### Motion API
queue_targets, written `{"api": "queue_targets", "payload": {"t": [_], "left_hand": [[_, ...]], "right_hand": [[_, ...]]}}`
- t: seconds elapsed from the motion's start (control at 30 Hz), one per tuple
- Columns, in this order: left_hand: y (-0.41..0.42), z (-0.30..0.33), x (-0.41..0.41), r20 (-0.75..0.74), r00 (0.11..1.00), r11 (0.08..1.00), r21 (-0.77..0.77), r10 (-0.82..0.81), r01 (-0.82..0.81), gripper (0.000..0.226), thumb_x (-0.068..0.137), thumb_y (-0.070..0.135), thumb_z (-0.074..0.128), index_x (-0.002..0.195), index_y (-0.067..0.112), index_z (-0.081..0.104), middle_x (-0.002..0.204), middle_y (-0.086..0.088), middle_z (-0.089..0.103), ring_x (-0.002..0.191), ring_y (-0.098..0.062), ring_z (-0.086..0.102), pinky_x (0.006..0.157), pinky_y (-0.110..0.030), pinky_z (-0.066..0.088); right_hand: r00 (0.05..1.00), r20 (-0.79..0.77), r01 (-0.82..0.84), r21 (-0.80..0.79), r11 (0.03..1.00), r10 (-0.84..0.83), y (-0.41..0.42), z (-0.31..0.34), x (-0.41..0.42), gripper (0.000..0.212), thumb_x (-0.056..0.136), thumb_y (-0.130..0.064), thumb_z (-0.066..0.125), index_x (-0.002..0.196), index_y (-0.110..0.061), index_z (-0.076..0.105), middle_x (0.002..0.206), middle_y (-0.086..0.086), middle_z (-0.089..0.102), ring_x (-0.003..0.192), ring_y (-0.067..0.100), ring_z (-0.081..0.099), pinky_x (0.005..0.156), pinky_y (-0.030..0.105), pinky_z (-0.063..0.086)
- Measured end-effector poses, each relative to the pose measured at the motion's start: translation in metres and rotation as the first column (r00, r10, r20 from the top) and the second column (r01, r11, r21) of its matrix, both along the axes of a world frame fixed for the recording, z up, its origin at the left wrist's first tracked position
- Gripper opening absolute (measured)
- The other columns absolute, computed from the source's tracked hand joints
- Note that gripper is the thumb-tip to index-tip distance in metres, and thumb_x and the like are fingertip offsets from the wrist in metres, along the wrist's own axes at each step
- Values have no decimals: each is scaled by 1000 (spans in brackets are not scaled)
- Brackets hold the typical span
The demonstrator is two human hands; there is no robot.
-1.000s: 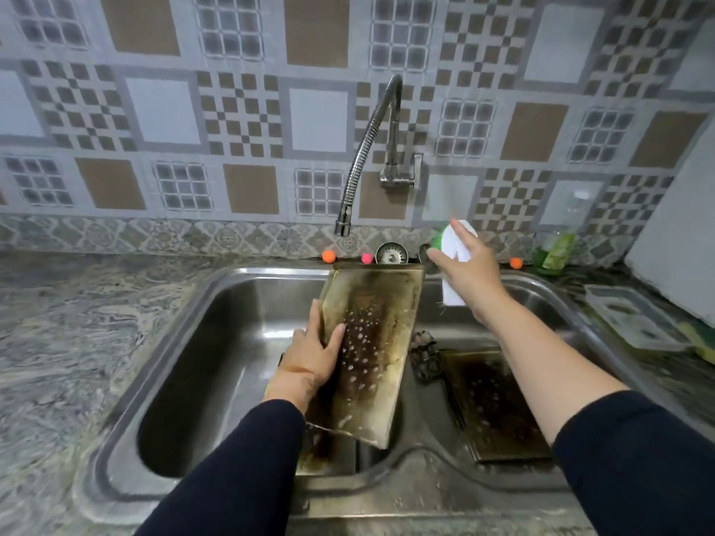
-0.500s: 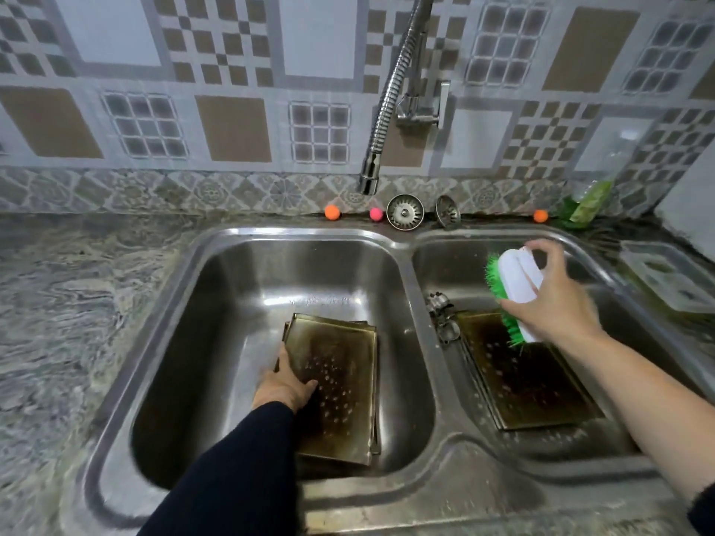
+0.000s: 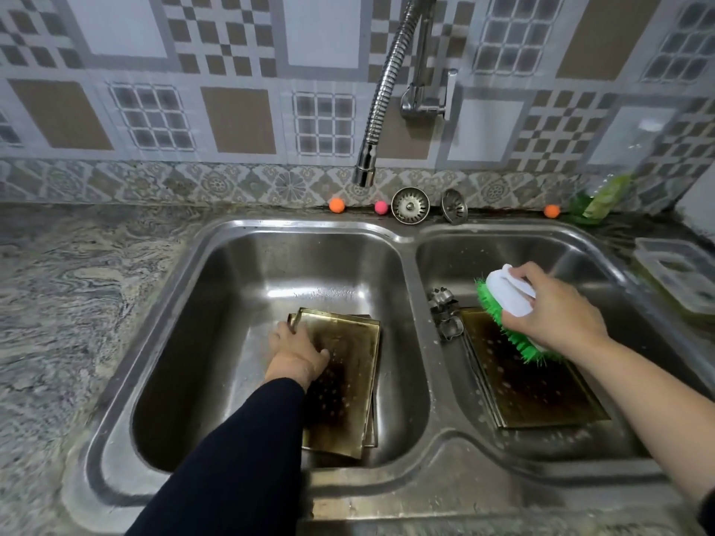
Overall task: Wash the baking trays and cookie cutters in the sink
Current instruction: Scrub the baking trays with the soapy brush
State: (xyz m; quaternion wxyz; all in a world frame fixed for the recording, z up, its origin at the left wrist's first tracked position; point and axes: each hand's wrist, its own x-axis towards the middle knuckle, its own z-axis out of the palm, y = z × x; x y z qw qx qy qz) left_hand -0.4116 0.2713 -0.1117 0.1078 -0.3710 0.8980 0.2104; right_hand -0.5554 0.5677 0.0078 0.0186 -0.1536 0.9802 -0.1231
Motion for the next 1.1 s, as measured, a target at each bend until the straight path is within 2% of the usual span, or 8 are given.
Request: {"api": "queue_targets", "payload": {"t": [0.27, 0.37, 0.47, 0.6, 0.73, 0.83, 1.0, 1.1], "left_hand": [[94, 82, -79, -223, 914, 924, -263, -339, 279, 37, 93, 35, 41, 127, 29, 55, 127, -6, 50, 121, -27, 39, 95, -40, 39], [144, 88, -101, -297, 874, 920, -199, -385, 337, 34, 93, 28, 43, 124, 30, 57, 124, -4, 54, 117, -27, 49, 96, -39, 44], [198, 73, -113, -234, 891, 918, -13, -388, 397, 32, 94, 20, 44, 122, 25, 60, 124, -2, 59, 113, -24, 57, 97, -34, 46], [247, 33, -122, -83, 950, 917, 249, -300, 311, 26, 93, 25, 49, 117, 29, 59, 110, 4, 58, 108, -19, 57, 86, -29, 42], [276, 0, -133, 20, 973, 924, 319, -230, 211, 24, 93, 32, 50, 116, 32, 59, 107, 3, 57, 86, -13, 56, 82, -30, 45], [283, -18, -142, 53, 988, 949, 289, -145, 124, 32, 96, 32, 41, 125, 32, 54, 125, -6, 45, 103, -23, 53, 98, -38, 46], [286, -34, -151, 8, 996, 948, 308, -91, 84, 24, 95, 40, 40, 115, 34, 53, 125, -7, 41, 99, -23, 49, 98, -44, 45], [287, -32, -154, 56, 995, 949, 310, -84, 62, 33, 95, 41, 41, 128, 39, 43, 132, -9, 41, 113, -29, 50, 99, -46, 43]], "right_hand": [[996, 55, -81, 139, 987, 74, 72, 23, -37, 74, 63, -59, 64, 134, -49, 44, 135, -4, 51, 120, 22, 53, 89, 38, 48], [990, 59, -133, 153, 979, 126, 108, 38, -61, 74, 63, -57, 66, 134, -43, 48, 134, -3, 56, 114, 23, 57, 86, 37, 50], [990, 27, -140, 224, 965, 137, 145, 57, -86, 67, 75, -45, 69, 137, -40, 46, 136, -1, 55, 118, 24, 54, 87, 34, 47], [994, -30, -96, 135, 986, 101, 192, 74, -130, 66, 72, -47, 70, 135, -42, 48, 135, -2, 56, 116, 25, 56, 86, 33, 47], [996, -93, -13, 23, 1000, 15, 230, 72, -179, 66, 75, -41, 69, 137, -38, 47, 135, 1, 55, 115, 28, 55, 86, 36, 46], [996, -85, 26, -20, 999, -27, 241, 56, -208, 67, 77, -38, 69, 139, -35, 44, 136, 4, 52, 118, 30, 53, 89, 39, 47], [997, -10, 80, -24, 996, -80, 241, 14, -242, 72, 77, -43, 68, 142, -34, 39, 135, 8, 50, 118, 33, 53, 87, 38, 48], [996, 2, 94, -1, 996, -94, 242, -9, -248, 70, 82, -42, 64, 145, -35, 33, 140, 9, 43, 121, 33, 50, 86, 37, 45]]}}
